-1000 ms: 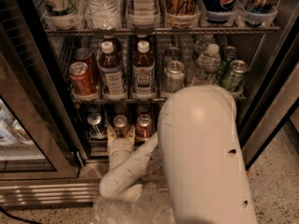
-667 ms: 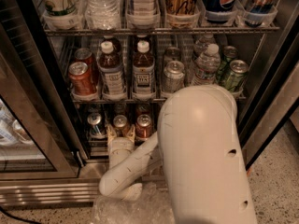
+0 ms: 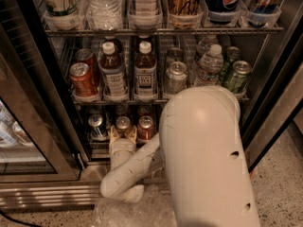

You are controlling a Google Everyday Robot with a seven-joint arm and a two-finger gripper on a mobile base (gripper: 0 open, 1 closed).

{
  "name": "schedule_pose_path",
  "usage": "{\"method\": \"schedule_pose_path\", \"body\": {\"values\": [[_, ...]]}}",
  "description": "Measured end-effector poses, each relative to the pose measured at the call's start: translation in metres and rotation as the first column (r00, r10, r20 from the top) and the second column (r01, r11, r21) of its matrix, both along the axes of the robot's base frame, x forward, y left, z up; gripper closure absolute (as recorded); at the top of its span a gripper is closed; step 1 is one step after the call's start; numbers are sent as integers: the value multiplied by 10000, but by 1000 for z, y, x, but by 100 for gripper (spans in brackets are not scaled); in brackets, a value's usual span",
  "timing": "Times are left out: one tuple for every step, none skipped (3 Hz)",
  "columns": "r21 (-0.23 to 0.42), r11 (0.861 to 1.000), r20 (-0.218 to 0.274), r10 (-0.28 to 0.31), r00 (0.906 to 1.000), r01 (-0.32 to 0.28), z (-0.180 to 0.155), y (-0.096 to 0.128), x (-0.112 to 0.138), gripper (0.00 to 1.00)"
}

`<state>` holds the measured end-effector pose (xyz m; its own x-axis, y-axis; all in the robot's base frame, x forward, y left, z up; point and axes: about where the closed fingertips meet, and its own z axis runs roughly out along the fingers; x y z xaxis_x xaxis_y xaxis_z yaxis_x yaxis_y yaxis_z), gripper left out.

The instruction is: Pick orange can from bottom shelf of fridge

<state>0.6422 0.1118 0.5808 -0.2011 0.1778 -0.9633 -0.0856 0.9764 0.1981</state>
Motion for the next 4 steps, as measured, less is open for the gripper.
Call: {"method": "schedule_pose_path", "body": {"values": [[2,10000,3,3,10000,-3,0,0,0,83],[41,10000,79,89,9999,-89,4,0,2,100],[-138,9990,442,427,9981,-422,26,-1,7,100],[-78,9932,840,1166,9896,-1164,61,3,5,100]]}}
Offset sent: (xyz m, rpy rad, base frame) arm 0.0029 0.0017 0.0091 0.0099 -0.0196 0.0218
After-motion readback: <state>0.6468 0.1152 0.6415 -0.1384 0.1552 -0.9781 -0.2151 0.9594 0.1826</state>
